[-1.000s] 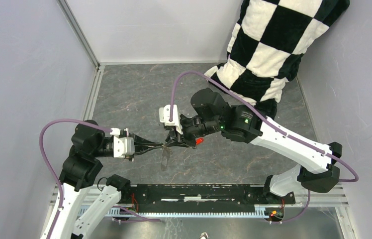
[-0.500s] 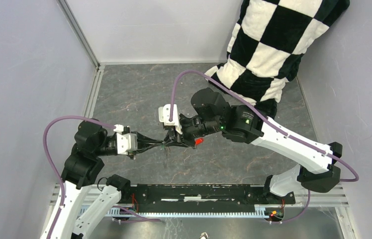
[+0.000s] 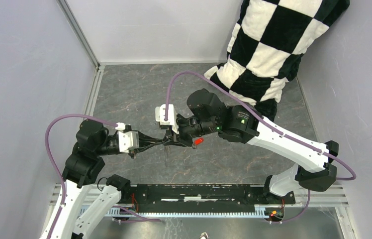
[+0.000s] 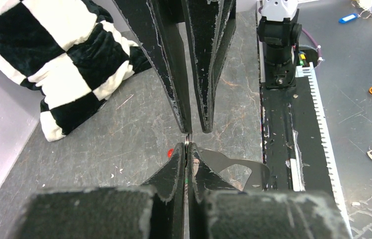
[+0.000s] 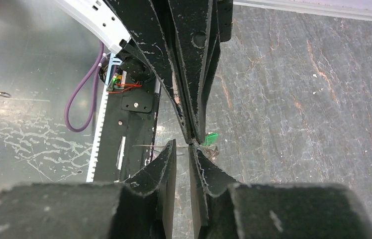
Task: Put the keys on the keyring
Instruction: Adjust the key on the keyring.
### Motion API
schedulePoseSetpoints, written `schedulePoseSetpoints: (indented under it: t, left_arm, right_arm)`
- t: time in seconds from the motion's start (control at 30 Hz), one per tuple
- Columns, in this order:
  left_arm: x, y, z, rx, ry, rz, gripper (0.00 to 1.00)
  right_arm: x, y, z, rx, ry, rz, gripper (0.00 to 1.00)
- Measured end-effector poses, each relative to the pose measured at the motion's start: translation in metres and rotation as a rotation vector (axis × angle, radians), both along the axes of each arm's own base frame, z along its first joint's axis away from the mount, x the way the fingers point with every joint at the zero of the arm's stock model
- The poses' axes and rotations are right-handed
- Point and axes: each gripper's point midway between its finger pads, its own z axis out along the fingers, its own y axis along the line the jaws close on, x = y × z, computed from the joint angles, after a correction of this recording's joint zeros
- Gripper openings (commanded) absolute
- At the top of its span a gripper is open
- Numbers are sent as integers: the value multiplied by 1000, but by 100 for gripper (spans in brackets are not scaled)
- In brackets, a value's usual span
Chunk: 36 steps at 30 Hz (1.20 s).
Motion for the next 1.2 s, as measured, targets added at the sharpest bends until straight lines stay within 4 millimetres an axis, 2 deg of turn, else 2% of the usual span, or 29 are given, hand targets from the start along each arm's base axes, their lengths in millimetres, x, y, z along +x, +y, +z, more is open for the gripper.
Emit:
schedulePoseSetpoints:
  t: [0.53, 1.2]
  left_arm:
    - [2, 1, 0, 3, -1, 14, 2]
    - [1, 1, -4, 11, 18, 14, 2]
  right_arm:
    - [13, 1, 1, 0, -29, -75, 25]
    - [10, 3, -1, 1, -12, -56, 27]
